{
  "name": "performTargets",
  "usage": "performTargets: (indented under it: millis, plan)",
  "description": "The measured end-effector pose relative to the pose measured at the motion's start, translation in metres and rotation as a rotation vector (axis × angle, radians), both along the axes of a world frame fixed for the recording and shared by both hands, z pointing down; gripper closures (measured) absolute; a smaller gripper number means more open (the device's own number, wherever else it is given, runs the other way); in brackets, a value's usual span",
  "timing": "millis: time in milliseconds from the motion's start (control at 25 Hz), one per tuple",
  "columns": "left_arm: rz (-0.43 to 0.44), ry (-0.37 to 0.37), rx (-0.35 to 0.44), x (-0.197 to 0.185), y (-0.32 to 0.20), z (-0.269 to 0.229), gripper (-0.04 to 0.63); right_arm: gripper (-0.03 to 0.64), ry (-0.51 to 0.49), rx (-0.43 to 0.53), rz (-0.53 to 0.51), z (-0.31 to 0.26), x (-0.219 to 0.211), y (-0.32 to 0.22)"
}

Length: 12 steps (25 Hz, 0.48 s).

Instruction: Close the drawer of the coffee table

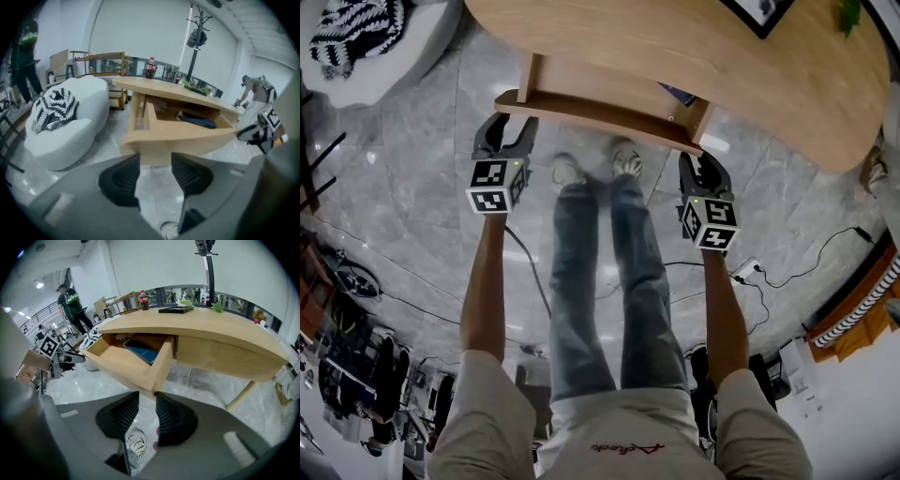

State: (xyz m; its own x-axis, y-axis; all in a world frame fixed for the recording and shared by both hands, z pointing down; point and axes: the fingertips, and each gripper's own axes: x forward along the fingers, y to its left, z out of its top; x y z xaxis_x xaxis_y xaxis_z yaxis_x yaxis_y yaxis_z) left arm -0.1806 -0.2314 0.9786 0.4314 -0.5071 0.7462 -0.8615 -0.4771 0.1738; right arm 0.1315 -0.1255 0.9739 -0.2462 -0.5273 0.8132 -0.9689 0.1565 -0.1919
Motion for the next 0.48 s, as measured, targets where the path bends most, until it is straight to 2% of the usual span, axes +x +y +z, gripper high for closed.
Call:
performTargets:
  millis: [80,360,480]
  plan:
    - [0.002,0.0,0.002,0.001,0.0,-0.001,0.387,0.528,0.006,0.002,0.021,0.0,0.004,-0.002]
    - [-0.007,0.001,0.023,0.002,-0.005,-0.012,0.39,0.528,0.005,0.027,0.041,-0.011,0.006,-0.007]
    - [0.0,-0.004,0.008,0.002,-0.003,-0.015,0.39,0.527,0.009,0.019,0.029,-0.015,0.006,-0.006]
